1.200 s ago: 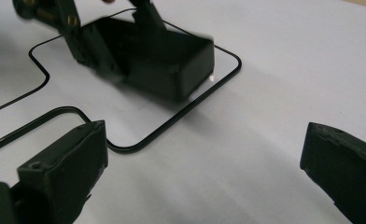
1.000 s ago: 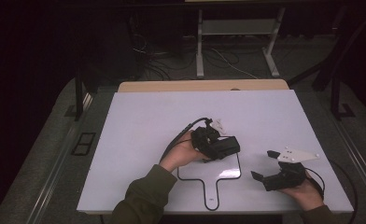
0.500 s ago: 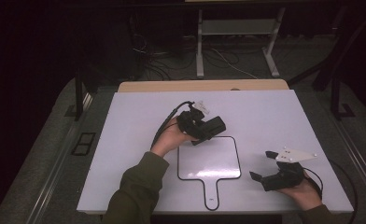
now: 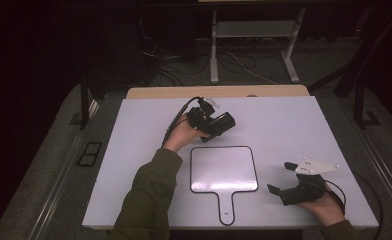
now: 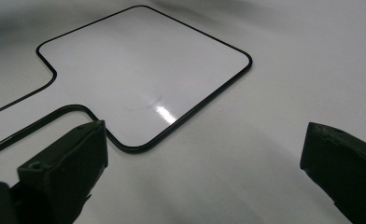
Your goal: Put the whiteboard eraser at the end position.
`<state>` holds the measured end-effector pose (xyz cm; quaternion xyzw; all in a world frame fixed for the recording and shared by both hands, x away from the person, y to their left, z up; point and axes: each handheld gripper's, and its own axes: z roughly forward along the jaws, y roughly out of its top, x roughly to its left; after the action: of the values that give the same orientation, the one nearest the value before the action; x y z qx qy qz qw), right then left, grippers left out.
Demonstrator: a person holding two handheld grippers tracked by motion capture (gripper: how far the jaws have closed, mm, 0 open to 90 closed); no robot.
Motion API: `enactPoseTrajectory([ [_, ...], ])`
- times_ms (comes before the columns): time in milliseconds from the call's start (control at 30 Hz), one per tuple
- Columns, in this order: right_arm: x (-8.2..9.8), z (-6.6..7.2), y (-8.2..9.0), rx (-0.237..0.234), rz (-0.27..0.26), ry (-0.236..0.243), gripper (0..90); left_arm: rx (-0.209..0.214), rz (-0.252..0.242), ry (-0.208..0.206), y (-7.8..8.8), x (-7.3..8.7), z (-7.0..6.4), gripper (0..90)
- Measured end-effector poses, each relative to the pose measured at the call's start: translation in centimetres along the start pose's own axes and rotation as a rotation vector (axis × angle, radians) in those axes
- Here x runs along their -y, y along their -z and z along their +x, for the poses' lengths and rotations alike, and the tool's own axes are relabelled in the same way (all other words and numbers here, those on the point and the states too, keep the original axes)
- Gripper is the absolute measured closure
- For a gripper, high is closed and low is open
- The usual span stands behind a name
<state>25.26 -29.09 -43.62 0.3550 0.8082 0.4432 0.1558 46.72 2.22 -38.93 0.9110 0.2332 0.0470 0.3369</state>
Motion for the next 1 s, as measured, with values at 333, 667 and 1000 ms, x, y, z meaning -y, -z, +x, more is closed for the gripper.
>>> enactPoseTrajectory([
  [333,0.0,-0.1,0.1,-0.002,-0.006,0.001,0.0,-0.044,0.028,0.012,-2.4,-1.2,2.0,39.2],
  [667,0.0,-0.1,0.2,-0.003,-0.009,0.0,0.0,-0.066,0.085,0.022,-4.8,-1.4,3.2,39.2],
  [1000,0.0,-0.1,0.2,-0.004,-0.009,0.001,0.0,-0.071,0.119,0.012,-6.1,-1.0,3.3,39.0],
])
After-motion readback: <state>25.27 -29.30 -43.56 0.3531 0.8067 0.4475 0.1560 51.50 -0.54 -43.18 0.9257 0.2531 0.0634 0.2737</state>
